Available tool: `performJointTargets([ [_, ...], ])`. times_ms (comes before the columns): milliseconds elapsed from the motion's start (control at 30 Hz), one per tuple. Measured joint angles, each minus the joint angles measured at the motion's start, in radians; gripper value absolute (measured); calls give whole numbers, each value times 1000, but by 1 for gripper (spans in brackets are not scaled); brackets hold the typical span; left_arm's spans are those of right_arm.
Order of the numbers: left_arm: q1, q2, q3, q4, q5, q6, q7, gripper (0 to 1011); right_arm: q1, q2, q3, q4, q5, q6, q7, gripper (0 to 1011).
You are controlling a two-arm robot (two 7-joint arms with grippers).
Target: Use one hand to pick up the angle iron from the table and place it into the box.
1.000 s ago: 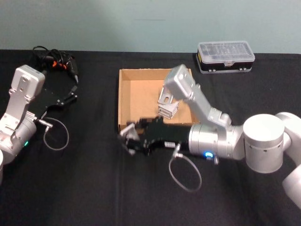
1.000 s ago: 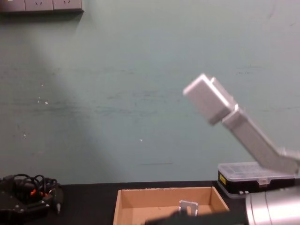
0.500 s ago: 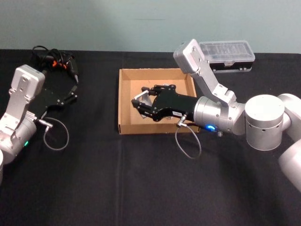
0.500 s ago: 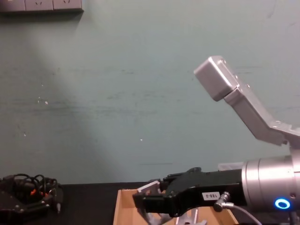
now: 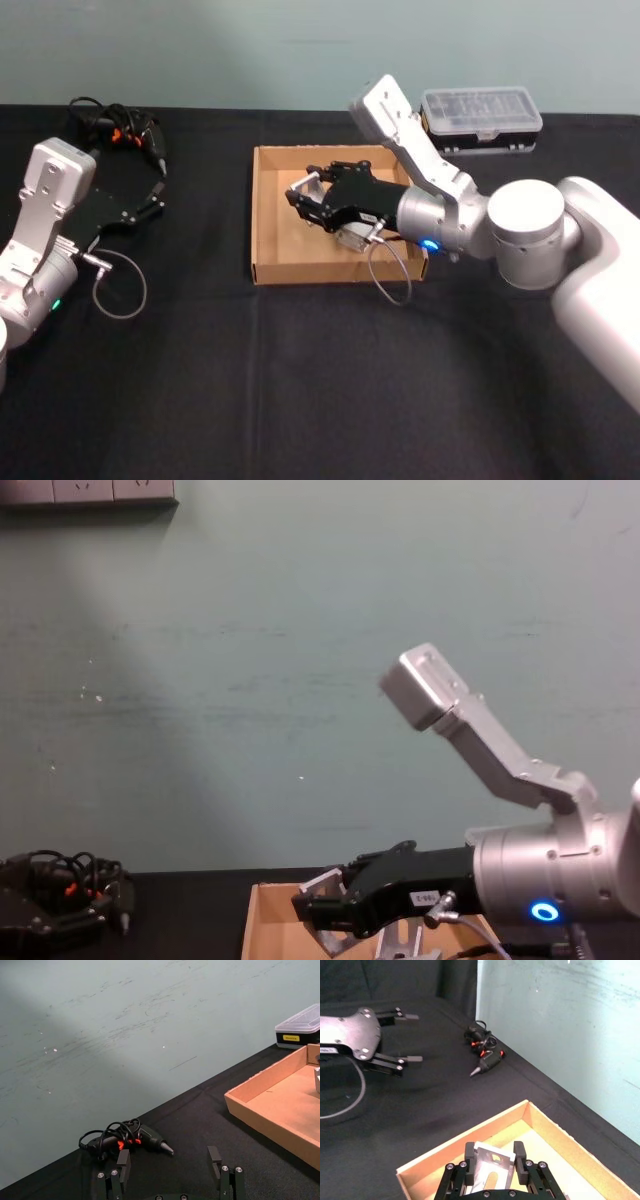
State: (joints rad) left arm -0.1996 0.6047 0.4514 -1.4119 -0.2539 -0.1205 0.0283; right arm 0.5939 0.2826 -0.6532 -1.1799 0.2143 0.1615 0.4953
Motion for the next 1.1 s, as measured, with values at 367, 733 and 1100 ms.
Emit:
performJointTargets([
  [367, 0, 0, 0, 0, 0, 0, 0, 1000, 53, -68, -3, 148, -40, -31, 18, 469],
  [733, 0, 0, 0, 0, 0, 0, 0, 1000, 65, -91, 13, 187, -68, -33, 32, 590],
  [1100, 0, 0, 0, 0, 0, 0, 0, 1000, 55, -91, 39, 175, -77, -31, 38, 908],
])
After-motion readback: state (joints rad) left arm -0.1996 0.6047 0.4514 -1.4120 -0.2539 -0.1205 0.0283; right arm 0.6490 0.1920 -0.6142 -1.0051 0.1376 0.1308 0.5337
